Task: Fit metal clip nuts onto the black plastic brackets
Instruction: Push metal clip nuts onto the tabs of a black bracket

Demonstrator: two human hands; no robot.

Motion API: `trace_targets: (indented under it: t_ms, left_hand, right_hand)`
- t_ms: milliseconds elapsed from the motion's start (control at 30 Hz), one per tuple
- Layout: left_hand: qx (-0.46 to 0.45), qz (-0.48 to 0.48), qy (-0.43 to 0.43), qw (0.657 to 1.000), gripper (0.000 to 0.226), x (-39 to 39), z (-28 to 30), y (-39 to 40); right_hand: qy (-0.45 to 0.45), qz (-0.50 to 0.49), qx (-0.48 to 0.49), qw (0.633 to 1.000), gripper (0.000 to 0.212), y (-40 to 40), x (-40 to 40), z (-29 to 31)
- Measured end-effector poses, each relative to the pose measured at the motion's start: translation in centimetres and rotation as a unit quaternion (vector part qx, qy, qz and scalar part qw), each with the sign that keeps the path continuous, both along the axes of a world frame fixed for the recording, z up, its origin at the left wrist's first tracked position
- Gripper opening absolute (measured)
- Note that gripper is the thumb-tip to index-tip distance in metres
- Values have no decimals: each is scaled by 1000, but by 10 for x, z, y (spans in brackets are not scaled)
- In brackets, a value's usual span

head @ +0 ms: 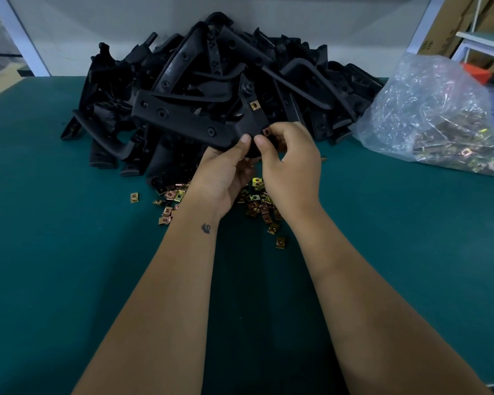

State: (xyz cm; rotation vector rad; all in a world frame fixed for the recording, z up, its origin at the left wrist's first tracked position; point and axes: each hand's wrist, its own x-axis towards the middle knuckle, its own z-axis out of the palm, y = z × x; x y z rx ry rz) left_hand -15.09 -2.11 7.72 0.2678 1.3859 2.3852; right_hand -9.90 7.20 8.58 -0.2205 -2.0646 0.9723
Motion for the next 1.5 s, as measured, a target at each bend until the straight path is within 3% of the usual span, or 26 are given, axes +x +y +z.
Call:
trace_targets:
  t_ms: [300, 500, 767, 833, 900, 1033, 1133, 1200, 1267, 1367, 1433, 1500]
  left_hand:
    - [19, 10, -25, 999, 37, 3, 2, -2]
    - [91, 97, -61, 989, 11, 0, 8, -6]
    - [179, 122, -97, 971, 16, -3, 7, -4]
    - [187, 116, -107, 970, 17, -3, 7, -3]
    - [164, 106, -107, 975, 18, -1, 8, -1]
    - [34, 86, -47, 995, 19, 5, 5, 5]
    - [-75, 74, 5, 994, 26, 8, 3, 9]
    - [-130, 65, 37, 989, 26, 11, 4, 13]
    - [-137, 57, 48, 988, 26, 18, 7, 19]
    - [-69, 42, 23, 996, 27, 33, 13, 35]
    - [-40, 32, 11, 999, 24, 48, 14, 52]
    - [-35, 21, 3, 999, 26, 66, 14, 68]
  right_hand:
    - [6, 24, -72, 997, 13, 0, 0, -2]
    - [16, -1, -156, 988, 5, 9, 1, 0]
    - [-2, 52, -251, 966, 23, 12, -1, -1]
    - [-18, 74, -283, 956, 18, 13, -1, -1]
    - [-20, 88, -301, 949, 1, 14, 0, 1]
    - [-1, 68, -344, 936, 17, 20, 3, 6]
    - [16, 38, -411, 911, 42, 30, 9, 9]
    - [34, 34, -454, 890, 41, 38, 16, 11]
    - [59, 50, -504, 860, 30, 43, 25, 12]
    - [90, 75, -564, 817, 15, 45, 40, 13]
    - [76, 61, -576, 812, 4, 46, 49, 13]
    - [68, 26, -589, 805, 7, 50, 60, 13]
